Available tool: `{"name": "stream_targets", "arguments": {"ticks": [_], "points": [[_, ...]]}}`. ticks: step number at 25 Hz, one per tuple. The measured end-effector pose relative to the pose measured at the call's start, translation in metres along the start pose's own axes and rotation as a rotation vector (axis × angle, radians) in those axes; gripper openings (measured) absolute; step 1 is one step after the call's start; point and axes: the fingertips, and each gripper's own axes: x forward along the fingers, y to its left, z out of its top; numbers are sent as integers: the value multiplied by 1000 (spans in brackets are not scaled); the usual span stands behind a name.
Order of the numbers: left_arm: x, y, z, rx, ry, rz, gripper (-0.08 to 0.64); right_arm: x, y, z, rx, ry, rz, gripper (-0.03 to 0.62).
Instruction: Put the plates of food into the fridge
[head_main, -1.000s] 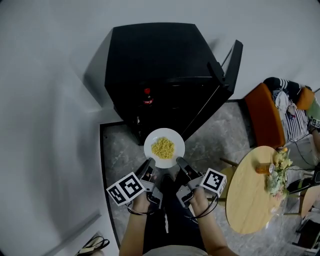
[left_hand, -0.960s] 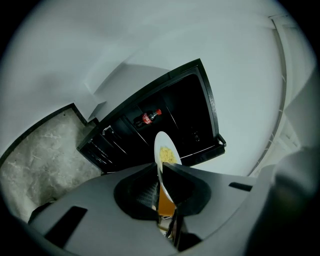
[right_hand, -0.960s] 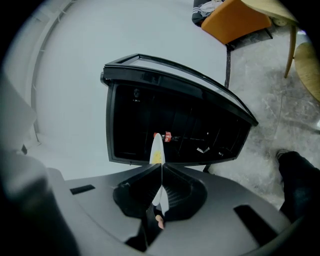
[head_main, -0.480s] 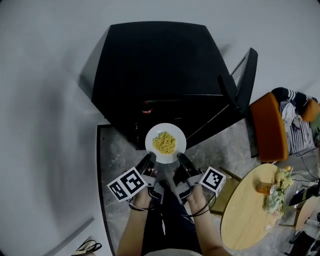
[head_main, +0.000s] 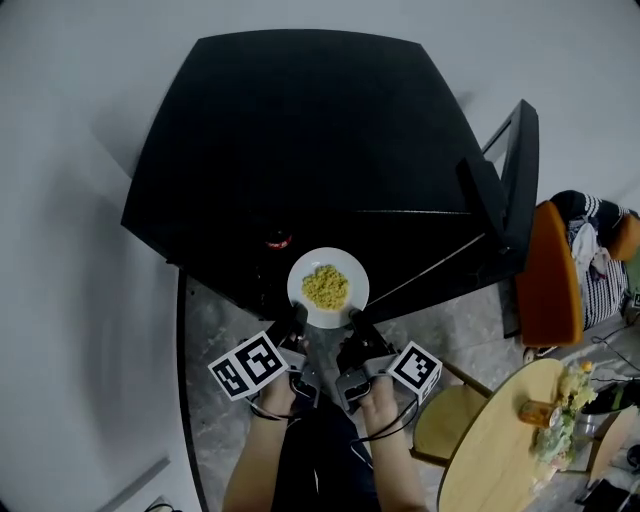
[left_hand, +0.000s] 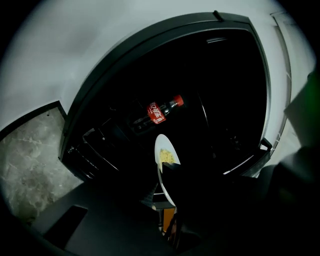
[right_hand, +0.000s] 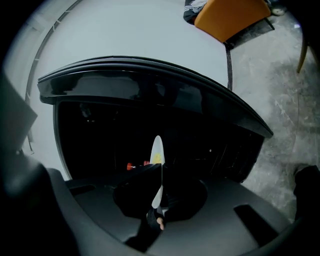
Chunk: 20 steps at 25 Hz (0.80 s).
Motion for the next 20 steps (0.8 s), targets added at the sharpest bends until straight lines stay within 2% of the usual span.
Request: {"name": "stream_targets", "arguments": {"ticks": [8,16,20], "points": [[41,29,0,-24,2,10,35,30,-31,16,2,-52,-24,17],[60,48,8,-61,-25,20,35,57,-44,20,0,-53,-31,17],[67,51,12,-76,-42,13,29,63,-47,21,-59,-43,-49,18]]}}
